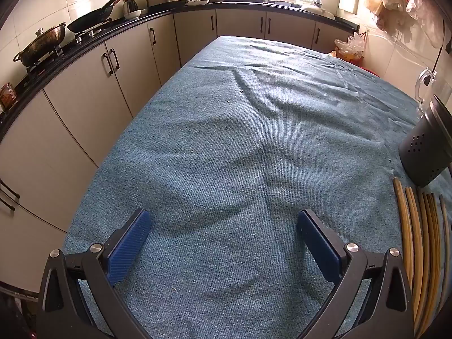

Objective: Organize utensils
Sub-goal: 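Move both tools toward the wooden chopsticks lying beside the black holder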

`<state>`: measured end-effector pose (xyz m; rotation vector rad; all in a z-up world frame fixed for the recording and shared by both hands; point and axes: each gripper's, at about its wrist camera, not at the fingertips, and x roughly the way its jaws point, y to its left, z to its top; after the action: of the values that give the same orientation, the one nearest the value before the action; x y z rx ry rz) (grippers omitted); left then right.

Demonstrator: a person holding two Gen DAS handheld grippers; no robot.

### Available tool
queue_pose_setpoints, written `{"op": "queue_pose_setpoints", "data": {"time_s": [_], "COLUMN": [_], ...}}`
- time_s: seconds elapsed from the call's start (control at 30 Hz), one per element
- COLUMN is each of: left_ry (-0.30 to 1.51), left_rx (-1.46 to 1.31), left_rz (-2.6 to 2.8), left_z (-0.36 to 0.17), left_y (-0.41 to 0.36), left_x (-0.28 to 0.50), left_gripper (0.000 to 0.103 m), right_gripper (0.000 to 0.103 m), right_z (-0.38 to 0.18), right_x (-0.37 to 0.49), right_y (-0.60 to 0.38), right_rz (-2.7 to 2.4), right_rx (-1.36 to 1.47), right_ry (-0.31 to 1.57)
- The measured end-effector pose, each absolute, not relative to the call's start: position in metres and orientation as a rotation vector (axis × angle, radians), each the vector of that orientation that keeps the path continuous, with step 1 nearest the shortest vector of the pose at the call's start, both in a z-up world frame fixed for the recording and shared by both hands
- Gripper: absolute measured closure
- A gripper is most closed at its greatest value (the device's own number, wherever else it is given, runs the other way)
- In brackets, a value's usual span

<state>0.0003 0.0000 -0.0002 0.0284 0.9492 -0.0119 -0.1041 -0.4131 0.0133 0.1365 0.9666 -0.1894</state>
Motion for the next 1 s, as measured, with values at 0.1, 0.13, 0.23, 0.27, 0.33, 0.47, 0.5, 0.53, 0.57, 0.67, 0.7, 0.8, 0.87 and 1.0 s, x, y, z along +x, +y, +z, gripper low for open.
{"op": "queue_pose_setpoints", "data": {"time_s": [0.1,0.13,0.23,0.27,0.33,0.47,0.5,0.53,0.57,0.67,0.7,0.8,0.87,1.0], "left_ry": [0.948,0.948,0.954,0.96,0.958,0.91,0.891,0.863,0.844,0.783,0.763,0.7,0.66,0.586], "left_rx": [0.028,0.029,0.035,0.041,0.035,0.025,0.027,0.027,0.028,0.014,0.011,0.017,0.012,-0.016], "left_rz": [-0.011,-0.012,-0.002,0.005,0.012,0.0,-0.005,-0.013,-0.013,-0.031,-0.036,-0.039,-0.037,-0.033], "left_z": [0.0,0.0,0.002,0.003,0.007,0.037,0.043,0.053,0.06,0.083,0.089,0.108,0.121,0.14], "left_y": [0.001,0.001,0.001,0.0,-0.001,-0.008,-0.009,-0.012,-0.014,-0.02,-0.021,-0.03,-0.037,-0.039], "left_x": [0.0,0.0,0.0,-0.001,-0.012,-0.044,-0.05,-0.061,-0.069,-0.093,-0.1,-0.119,-0.134,-0.156], "left_gripper": [0.0,0.0,0.0,0.0,0.0,0.0,0.0,0.0,0.0,0.0,0.0,0.0,0.0,0.0], "right_gripper": [0.0,0.0,0.0,0.0,0.0,0.0,0.001,0.002,0.004,0.011,0.011,0.011,0.011,0.011], "right_z": [0.013,0.013,0.014,0.014,0.014,0.014,0.014,0.016,0.017,0.026,0.032,0.056,0.078,0.125], "right_x": [-0.104,-0.104,-0.103,-0.102,-0.103,-0.102,-0.104,-0.106,-0.11,-0.124,-0.129,-0.15,-0.168,-0.194], "right_y": [-0.413,-0.413,-0.413,-0.414,-0.413,-0.411,-0.409,-0.409,-0.409,-0.404,-0.402,-0.391,-0.379,-0.356], "right_rz": [-0.188,-0.188,-0.182,-0.18,-0.179,-0.191,-0.198,-0.207,-0.212,-0.228,-0.228,-0.229,-0.229,-0.21], "right_rx": [0.139,0.139,0.134,0.138,0.137,0.143,0.147,0.152,0.156,0.182,0.188,0.202,0.198,0.172], "right_ry": [0.971,0.97,0.988,0.997,0.996,1.004,1.003,1.001,0.999,0.979,0.96,0.877,0.798,0.634]}}
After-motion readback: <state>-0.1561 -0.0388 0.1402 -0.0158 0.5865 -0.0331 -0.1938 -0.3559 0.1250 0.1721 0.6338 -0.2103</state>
